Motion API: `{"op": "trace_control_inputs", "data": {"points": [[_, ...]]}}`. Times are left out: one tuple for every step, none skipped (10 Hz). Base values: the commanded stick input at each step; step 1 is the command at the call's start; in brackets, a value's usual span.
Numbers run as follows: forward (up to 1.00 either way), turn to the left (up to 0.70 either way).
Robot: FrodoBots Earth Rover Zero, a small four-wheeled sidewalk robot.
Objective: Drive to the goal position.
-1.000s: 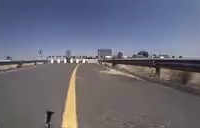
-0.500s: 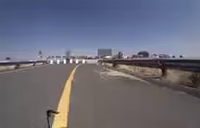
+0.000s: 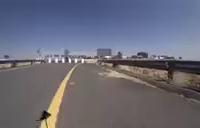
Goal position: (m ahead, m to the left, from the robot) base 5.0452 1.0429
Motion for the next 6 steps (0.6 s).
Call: {"op": "trace_control_inputs", "data": {"points": [[0.7, 0.0], [0.7, 0.0], [0.7, 0.0], [0.7, 0.0], [0.7, 0.0], [0.7, 0.0]]}}
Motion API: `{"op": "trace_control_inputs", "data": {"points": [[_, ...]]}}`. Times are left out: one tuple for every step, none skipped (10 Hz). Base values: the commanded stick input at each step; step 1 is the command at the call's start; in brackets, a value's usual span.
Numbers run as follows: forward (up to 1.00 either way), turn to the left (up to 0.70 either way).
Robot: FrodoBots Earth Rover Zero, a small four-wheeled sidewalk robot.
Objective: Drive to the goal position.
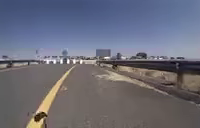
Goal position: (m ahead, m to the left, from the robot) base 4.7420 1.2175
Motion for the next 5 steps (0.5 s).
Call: {"op": "trace_control_inputs", "data": {"points": [[0.7, 0.0], [0.7, 0.0], [0.7, 0.0], [0.7, 0.0], [0.7, 0.0]]}}
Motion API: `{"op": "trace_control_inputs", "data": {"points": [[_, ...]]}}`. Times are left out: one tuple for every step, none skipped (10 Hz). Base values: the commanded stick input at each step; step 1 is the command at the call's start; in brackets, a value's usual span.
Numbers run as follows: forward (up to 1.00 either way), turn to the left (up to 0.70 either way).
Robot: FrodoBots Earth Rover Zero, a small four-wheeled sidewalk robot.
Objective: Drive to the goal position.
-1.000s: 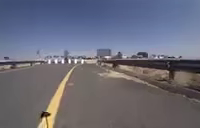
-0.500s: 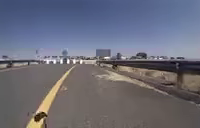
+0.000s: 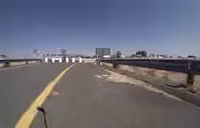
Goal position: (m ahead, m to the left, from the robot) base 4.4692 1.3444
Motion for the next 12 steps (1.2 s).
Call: {"op": "trace_control_inputs", "data": {"points": [[0.7, 0.0], [0.7, 0.0], [0.7, 0.0], [0.7, 0.0], [0.7, 0.0], [0.7, 0.0], [0.7, 0.0], [0.7, 0.03], [0.7, 0.15], [0.7, 0.27], [0.7, 0.27], [0.7, 0.27]]}}
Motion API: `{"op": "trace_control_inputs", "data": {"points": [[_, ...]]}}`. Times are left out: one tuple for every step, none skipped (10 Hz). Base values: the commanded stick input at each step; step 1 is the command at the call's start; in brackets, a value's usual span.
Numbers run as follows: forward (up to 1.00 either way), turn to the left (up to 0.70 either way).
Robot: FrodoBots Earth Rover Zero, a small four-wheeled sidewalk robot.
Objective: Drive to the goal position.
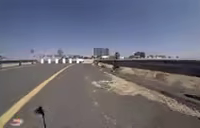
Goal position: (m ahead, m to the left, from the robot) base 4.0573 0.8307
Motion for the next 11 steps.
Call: {"op": "trace_control_inputs", "data": {"points": [[0.7, 0.27], [0.7, 0.27], [0.7, 0.27], [0.7, 0.27], [0.7, 0.27], [0.7, 0.27], [0.7, 0.0], [0.7, 0.0], [0.7, 0.0], [0.7, 0.0], [0.7, 0.0]]}}
